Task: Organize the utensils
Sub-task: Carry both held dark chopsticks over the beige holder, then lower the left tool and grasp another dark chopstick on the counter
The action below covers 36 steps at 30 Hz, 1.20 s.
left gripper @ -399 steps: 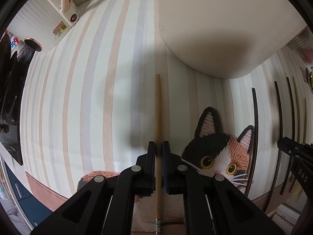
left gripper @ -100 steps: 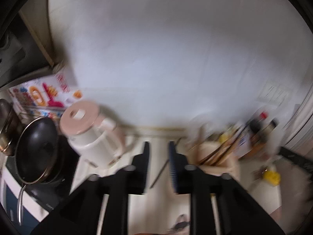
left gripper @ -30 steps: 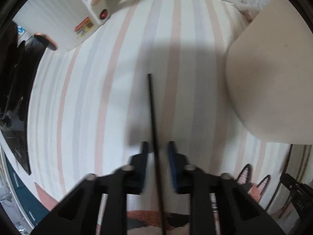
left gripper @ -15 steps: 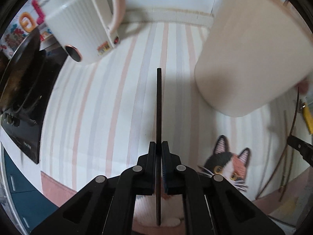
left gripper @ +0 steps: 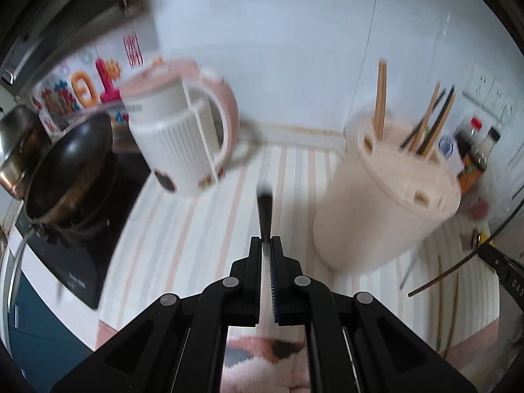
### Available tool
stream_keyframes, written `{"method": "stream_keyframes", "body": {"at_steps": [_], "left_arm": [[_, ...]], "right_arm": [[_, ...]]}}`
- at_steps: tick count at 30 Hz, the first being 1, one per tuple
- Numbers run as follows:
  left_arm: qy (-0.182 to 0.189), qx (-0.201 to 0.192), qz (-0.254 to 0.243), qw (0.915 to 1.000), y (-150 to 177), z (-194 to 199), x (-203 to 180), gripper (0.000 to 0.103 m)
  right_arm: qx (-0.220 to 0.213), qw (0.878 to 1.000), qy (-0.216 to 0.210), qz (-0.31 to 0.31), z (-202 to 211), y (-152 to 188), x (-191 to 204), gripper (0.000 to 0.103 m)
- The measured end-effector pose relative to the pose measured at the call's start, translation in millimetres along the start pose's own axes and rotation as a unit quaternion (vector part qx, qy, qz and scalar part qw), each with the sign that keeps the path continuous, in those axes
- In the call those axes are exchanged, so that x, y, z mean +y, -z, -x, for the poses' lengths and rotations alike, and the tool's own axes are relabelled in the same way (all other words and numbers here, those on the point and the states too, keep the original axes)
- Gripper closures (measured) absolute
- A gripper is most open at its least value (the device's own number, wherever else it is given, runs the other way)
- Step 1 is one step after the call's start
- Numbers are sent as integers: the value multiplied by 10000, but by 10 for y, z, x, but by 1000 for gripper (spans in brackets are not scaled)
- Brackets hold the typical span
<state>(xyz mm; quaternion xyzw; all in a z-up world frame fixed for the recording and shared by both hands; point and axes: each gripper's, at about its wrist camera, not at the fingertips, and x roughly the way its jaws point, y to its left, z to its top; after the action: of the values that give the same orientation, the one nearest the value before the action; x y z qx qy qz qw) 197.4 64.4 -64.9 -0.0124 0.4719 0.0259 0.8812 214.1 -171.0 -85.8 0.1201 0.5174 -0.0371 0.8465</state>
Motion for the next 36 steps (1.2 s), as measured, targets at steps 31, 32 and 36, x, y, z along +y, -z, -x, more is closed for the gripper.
{"method": "stream_keyframes", "body": {"at_steps": [31,32,36], "left_arm": [[612,1464,539,9859,-259,-1150,314,77],[643,1665,632,9819,-196,-1324,318,78],[800,2207,738,9693,5,-1897,208,77]], "right_arm": [[1653,9798,-1026,-470,-309,-330,-93,98],[1850,9760,-1023,-516,-425,-276,-118,98],[2655,9575,-873,-720,-918,-32,-226,98]]}}
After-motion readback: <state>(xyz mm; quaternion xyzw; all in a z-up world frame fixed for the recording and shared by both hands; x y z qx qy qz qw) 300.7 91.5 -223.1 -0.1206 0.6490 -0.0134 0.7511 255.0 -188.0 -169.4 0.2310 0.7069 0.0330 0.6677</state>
